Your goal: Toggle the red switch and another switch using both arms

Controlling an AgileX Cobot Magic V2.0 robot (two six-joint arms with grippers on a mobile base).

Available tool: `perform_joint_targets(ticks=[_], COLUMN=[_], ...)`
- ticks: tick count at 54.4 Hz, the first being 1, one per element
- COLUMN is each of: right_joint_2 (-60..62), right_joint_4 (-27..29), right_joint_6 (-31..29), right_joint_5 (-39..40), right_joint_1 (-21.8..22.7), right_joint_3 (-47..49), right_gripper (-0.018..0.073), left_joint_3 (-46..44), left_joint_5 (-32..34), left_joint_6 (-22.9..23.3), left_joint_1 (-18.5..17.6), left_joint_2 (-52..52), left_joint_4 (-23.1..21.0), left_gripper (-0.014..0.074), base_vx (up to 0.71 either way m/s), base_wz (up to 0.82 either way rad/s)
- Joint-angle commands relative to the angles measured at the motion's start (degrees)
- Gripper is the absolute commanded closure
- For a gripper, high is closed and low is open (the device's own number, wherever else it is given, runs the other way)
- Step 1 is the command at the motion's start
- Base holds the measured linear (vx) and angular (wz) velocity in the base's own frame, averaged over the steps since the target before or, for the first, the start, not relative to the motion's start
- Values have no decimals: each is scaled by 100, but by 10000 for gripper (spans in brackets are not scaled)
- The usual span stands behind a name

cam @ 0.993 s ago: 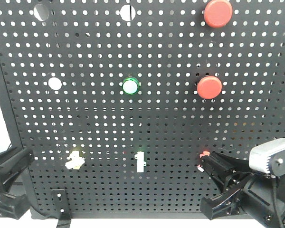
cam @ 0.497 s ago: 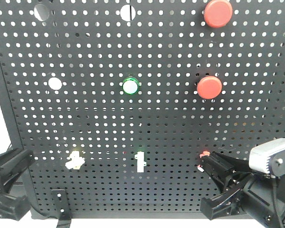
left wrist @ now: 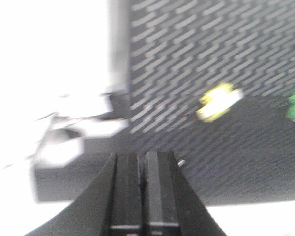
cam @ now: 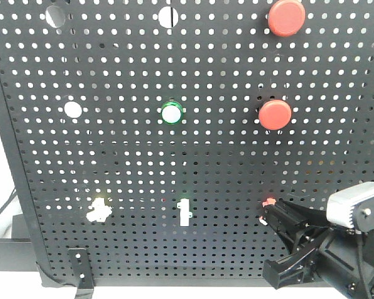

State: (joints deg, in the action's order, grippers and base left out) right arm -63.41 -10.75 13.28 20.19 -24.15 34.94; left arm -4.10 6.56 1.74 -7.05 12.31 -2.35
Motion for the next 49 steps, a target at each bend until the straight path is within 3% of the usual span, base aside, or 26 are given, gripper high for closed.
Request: perform_joint_targets(ticks=[1,10,20,49], right_joint_2=[117,117,119,119], right_joint_4=[-18,-18,-18,-18], right_joint_6=[-21,-21,-21,-21], right_joint_5=[452,452,441,449], right_joint_1=[27,27,27,27], right_joint_3=[159,159,159,159], right_gripper=[566,566,566,566], left_joint_3=[191,680,660,660], left_joint_5=[199,-54,-574,-583], left_joint_6=[-4,29,34,29], left_joint_1=[328,578,490,500], left_joint_2=[-518,-1468,-1356,-1339], left_joint_4=[7,8,8,8], left_gripper=[594,594,594,594], base_vx=[0,0,0,0], base_wz=[0,0,0,0])
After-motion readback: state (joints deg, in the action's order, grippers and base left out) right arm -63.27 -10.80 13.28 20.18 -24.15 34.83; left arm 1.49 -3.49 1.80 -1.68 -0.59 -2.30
